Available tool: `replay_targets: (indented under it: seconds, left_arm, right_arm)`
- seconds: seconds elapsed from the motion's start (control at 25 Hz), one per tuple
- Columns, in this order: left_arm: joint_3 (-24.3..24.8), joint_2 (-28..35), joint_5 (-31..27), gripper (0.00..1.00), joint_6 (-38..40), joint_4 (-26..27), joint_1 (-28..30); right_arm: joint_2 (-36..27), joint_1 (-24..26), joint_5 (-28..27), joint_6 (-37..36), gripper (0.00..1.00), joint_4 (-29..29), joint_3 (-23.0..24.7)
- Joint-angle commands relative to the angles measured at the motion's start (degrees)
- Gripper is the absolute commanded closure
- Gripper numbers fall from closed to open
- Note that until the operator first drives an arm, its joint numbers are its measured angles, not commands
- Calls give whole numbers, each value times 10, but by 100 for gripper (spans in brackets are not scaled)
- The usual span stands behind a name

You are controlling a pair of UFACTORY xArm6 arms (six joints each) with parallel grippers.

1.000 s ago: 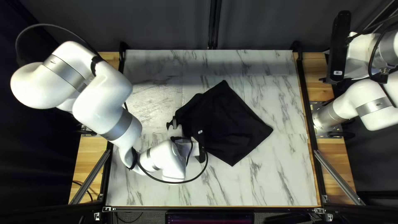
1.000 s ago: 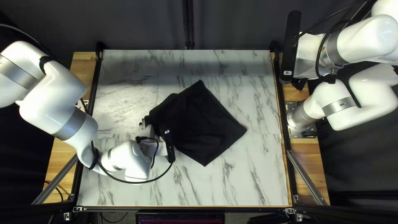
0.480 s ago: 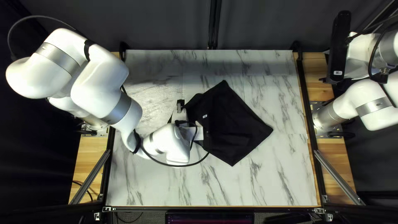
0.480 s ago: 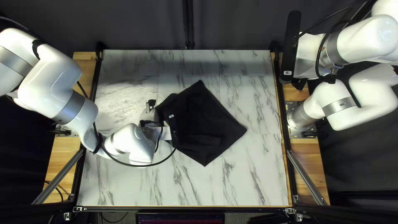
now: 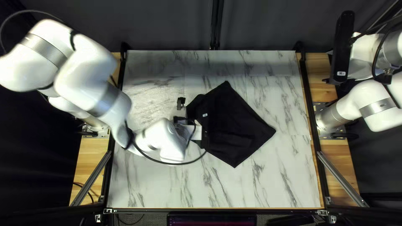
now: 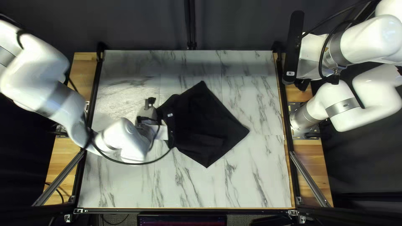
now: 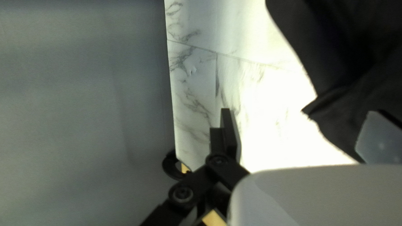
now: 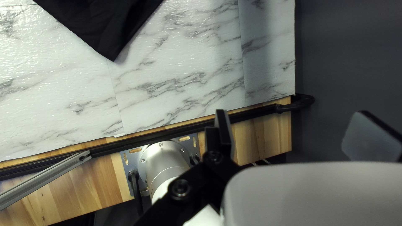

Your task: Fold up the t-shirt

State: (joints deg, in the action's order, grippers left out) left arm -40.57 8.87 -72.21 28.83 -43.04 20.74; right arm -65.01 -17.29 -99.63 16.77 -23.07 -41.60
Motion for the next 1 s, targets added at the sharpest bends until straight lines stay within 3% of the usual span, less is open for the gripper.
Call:
replay_targets:
  seconds: [0.04,0.2,0.6,0.84,1.0]
  left_arm:
    - [-15,38,-7,0,-170,106,-25]
    - [-48,27,-13,0,-239,175,-35]
    - [-48,27,-13,0,-239,175,-35]
    - [-119,-74,48,0,-325,254,-84]
    - [-158,-128,52,0,-398,316,-116]
  right_arm:
    - [0,0,0,0,0,0,0]
    - [0,0,0,0,0,0,0]
    - [0,0,0,0,0,0,0]
    - [0,0,0,0,0,0,0]
    - [0,0,0,0,0,0,0]
